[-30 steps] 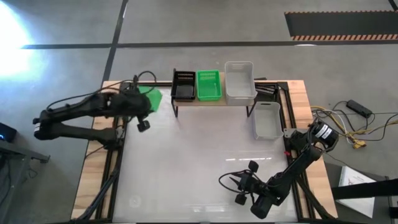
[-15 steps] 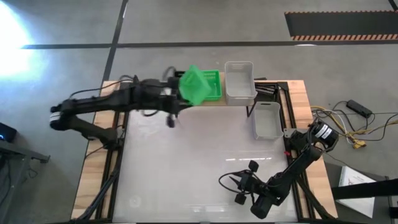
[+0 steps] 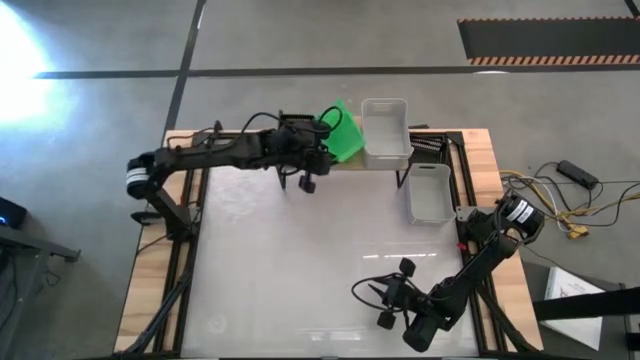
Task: Stack baskets on shelf by color
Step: Stack the green bin on top of the green bin on the shelf
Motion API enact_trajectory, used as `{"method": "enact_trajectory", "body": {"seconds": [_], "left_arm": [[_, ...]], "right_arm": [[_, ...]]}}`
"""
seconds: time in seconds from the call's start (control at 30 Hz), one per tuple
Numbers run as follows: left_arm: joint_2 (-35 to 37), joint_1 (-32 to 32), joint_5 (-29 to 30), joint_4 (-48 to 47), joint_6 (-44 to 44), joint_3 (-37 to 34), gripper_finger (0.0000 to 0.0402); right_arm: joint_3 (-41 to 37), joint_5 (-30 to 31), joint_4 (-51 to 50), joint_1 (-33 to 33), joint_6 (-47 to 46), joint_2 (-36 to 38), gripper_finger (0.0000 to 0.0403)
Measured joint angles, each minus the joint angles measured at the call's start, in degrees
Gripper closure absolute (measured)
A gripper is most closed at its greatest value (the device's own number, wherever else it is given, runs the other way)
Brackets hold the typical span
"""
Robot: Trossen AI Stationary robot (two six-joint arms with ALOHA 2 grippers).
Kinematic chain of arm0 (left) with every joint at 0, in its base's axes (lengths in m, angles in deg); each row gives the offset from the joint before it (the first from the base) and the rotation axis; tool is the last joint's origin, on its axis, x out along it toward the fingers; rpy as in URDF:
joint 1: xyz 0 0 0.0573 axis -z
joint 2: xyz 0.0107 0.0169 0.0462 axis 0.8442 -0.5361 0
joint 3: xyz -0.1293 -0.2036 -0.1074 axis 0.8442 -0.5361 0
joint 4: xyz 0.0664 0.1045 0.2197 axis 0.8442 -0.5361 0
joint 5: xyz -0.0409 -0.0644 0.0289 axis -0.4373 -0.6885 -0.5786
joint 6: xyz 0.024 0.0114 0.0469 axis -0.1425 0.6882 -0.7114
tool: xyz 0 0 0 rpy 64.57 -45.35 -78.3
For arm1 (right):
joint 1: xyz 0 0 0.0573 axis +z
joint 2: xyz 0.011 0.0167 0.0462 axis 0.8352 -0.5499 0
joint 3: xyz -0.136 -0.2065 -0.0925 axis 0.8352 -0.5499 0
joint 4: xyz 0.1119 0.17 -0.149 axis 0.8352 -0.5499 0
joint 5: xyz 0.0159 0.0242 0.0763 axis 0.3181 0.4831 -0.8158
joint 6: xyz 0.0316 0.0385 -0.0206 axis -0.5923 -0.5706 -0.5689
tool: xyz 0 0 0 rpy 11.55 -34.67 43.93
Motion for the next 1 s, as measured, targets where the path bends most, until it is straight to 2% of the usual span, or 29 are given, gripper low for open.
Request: {"method": "enact_trajectory", "body": {"seconds": [0.13,0.37,0.6,1.0], "left_arm": [[0.2,-0.3,2.6,0.1,-2.6,0.3,0.038],[0.4,-1.3,7.1,-2.5,-16.1,0.0,0.038],[0.2,-2.6,7.9,-7.5,-16.5,-0.1,0.038],[0.3,-2.6,7.2,-8.0,-19.0,-0.2,0.038]], "right_arm": [[0.0,0.0,0.1,0.0,0.1,0.0,0.0339],[0.0,0.0,0.2,0.0,0.1,0.0,0.0339],[0.0,-0.1,0.4,0.0,0.1,0.0,0.0339],[0.0,-0.1,0.3,0.0,0.1,0.0,0.0339]]}}
